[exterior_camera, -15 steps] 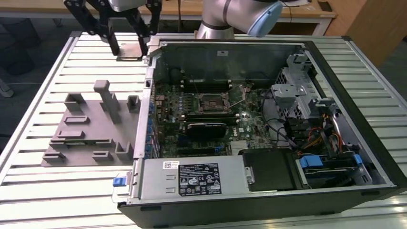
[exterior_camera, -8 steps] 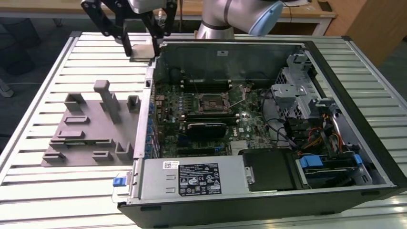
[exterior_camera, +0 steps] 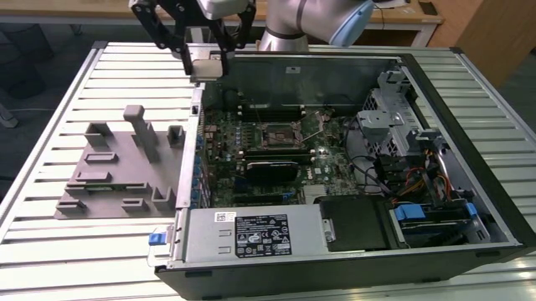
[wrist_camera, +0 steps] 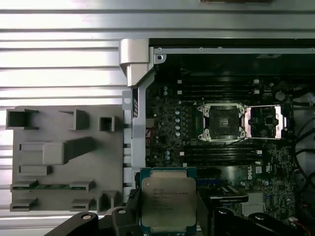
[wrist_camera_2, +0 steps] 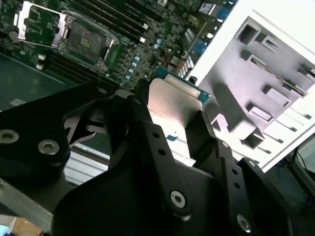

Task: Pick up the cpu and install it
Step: 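Pick up the cpu and move it towards the insertion slot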

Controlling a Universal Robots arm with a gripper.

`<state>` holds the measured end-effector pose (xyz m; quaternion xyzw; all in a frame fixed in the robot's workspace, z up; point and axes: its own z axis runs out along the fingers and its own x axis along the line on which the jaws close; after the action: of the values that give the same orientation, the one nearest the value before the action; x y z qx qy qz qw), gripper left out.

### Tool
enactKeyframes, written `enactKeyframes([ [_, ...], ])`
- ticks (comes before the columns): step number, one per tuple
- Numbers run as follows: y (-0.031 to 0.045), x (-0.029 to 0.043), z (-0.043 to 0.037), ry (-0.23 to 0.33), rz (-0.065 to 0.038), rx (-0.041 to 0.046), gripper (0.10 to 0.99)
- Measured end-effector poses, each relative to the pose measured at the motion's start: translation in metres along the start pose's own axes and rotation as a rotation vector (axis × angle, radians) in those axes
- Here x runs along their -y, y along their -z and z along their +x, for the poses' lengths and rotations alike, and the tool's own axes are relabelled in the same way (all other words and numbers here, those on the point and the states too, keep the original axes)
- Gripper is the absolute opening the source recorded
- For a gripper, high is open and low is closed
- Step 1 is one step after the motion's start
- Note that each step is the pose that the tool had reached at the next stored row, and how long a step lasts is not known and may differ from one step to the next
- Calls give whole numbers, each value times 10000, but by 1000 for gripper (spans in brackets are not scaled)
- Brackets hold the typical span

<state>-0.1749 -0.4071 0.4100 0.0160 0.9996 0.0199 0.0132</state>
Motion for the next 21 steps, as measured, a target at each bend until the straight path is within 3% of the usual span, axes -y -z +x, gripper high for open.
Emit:
enactKeyframes([
  [8,-29,-9,-294,-1,0,-10,541],
  [21,-242,-7,-527,-1,0,-25,541],
])
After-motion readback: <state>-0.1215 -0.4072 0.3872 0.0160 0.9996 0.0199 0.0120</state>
